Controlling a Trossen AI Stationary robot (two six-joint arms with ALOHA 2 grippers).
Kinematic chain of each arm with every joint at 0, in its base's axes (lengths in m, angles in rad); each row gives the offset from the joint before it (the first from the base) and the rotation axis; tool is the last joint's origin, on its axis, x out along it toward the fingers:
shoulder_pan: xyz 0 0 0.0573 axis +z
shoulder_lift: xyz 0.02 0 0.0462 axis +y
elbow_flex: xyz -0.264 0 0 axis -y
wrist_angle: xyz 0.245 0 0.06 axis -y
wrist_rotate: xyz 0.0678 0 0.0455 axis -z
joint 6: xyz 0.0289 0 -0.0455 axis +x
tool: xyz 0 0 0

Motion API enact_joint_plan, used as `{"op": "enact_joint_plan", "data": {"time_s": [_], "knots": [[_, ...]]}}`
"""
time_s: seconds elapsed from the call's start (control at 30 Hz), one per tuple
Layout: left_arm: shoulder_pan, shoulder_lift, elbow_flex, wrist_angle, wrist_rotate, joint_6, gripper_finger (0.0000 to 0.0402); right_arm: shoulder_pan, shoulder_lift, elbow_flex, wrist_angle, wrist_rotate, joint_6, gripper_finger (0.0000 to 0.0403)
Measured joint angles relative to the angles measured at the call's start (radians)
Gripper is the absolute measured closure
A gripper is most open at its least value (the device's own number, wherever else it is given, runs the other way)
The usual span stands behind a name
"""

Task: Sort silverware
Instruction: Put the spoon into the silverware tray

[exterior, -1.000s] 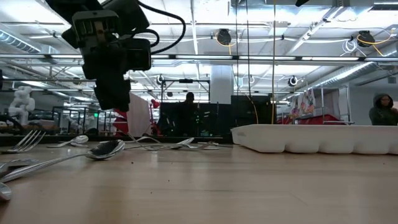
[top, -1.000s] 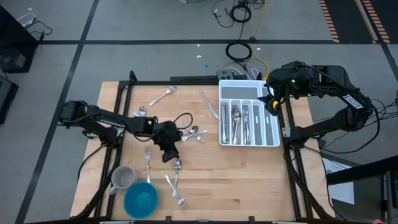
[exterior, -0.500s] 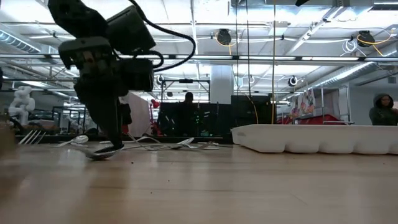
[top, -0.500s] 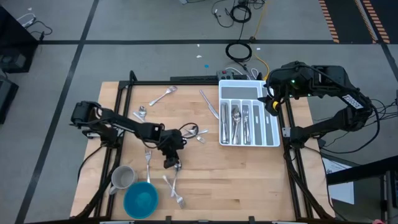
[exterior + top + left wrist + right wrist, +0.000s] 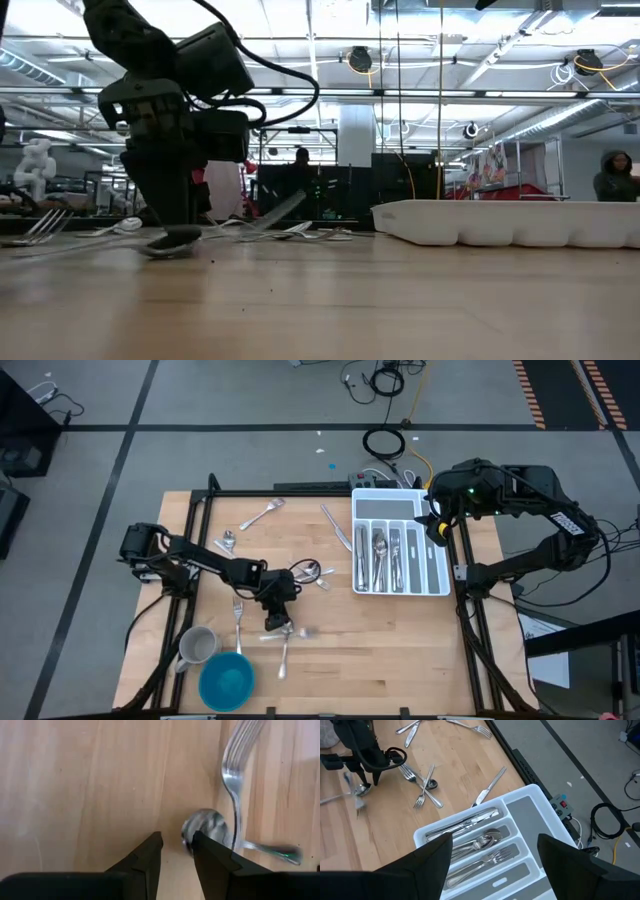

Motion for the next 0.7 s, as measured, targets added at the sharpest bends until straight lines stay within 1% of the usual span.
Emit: {"op": "enact_joint_plan", "data": {"time_s": [0.13, 0.27, 0.43, 0.7], "knots": [[0.002, -0.001, 0.001, 0.001, -0.015, -0.002, 0.0283, 0.0, 0.0, 0.0, 0.0, 0.0, 0.0, 0.0117], [0.008, -0.008, 0.016, -0.007, -0.062, 0.004, 0.0283, 0.0, 0.0, 0.0, 0.0, 0.0, 0.0, 0.0117], [0.011, -0.009, 0.042, -0.007, -0.055, 0.014, 0.0283, 0.0, 0.0, 0.0, 0.0, 0.0, 0.0, 0.0117], [0.011, -0.009, 0.041, -0.042, -0.039, 0.099, 0.0283, 0.0, 0.0, 0.0, 0.0, -0.003, 0.001, 0.0117]]}}
